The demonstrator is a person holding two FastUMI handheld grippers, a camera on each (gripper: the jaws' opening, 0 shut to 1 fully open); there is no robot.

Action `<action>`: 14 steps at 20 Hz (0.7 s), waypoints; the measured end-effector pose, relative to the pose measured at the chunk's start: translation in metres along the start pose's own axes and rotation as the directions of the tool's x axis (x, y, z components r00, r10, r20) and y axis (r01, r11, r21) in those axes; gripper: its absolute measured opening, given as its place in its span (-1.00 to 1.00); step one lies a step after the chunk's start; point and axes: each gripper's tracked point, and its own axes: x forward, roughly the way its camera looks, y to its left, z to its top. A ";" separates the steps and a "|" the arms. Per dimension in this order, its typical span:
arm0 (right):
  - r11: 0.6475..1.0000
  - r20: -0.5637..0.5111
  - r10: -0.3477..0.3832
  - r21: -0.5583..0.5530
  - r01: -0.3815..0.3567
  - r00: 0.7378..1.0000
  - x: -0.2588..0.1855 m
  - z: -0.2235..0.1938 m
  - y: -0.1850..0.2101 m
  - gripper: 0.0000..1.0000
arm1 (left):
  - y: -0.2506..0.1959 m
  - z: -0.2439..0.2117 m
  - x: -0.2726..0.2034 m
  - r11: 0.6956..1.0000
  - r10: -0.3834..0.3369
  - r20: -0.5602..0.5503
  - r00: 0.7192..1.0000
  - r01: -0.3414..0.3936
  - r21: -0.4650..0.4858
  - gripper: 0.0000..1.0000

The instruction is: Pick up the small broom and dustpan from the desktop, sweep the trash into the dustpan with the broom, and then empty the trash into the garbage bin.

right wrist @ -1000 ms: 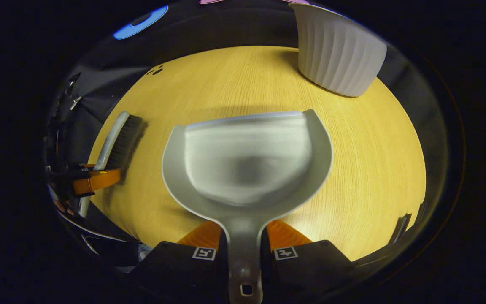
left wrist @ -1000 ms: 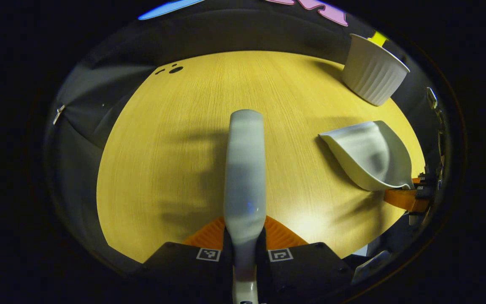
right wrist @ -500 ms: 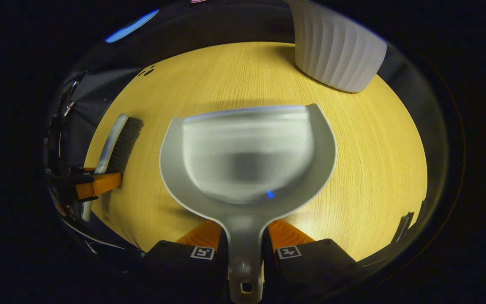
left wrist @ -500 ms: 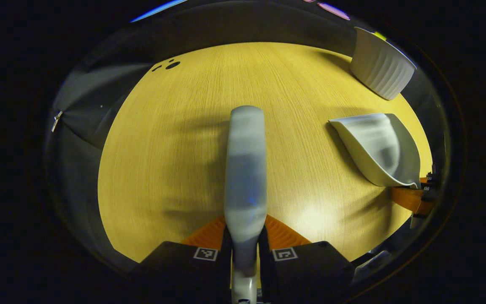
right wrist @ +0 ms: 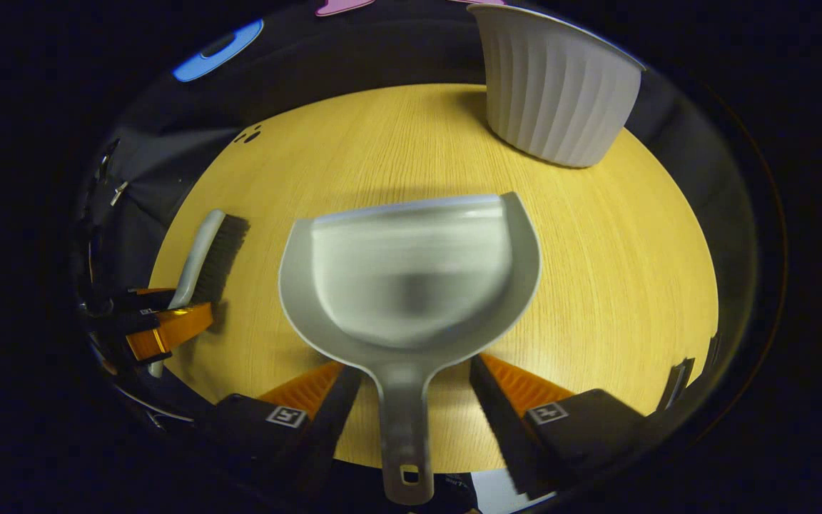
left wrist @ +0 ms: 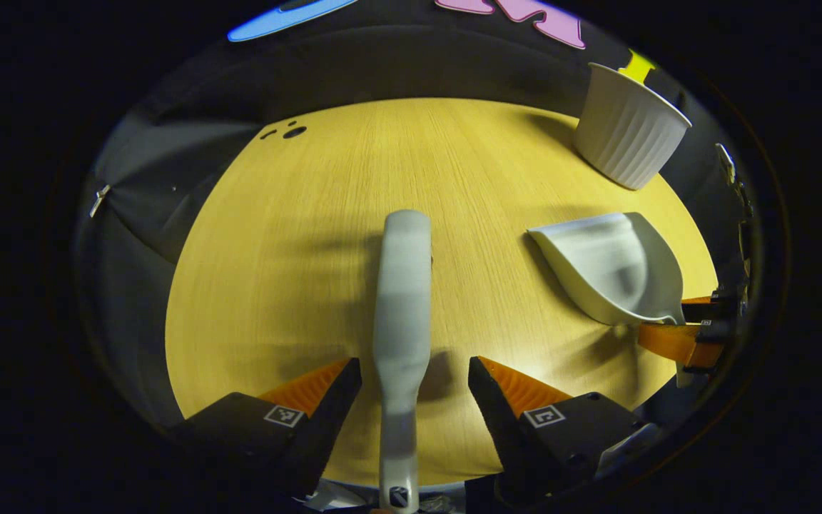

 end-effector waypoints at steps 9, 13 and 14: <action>0.999 0.276 -0.040 0.017 0.037 0.960 -0.094 0.061 -0.004 0.99 | -0.004 0.047 -0.101 0.997 0.003 0.323 0.946 0.022 -0.074 0.92; 1.000 0.403 -0.027 0.018 0.022 0.915 -0.136 0.082 0.002 0.99 | -0.005 0.072 -0.160 0.997 0.059 0.529 0.846 -0.021 -0.077 0.92; 0.999 0.422 -0.032 0.010 0.031 0.906 -0.144 0.081 0.004 0.99 | -0.007 0.075 -0.176 0.997 0.073 0.575 0.815 -0.035 -0.076 0.92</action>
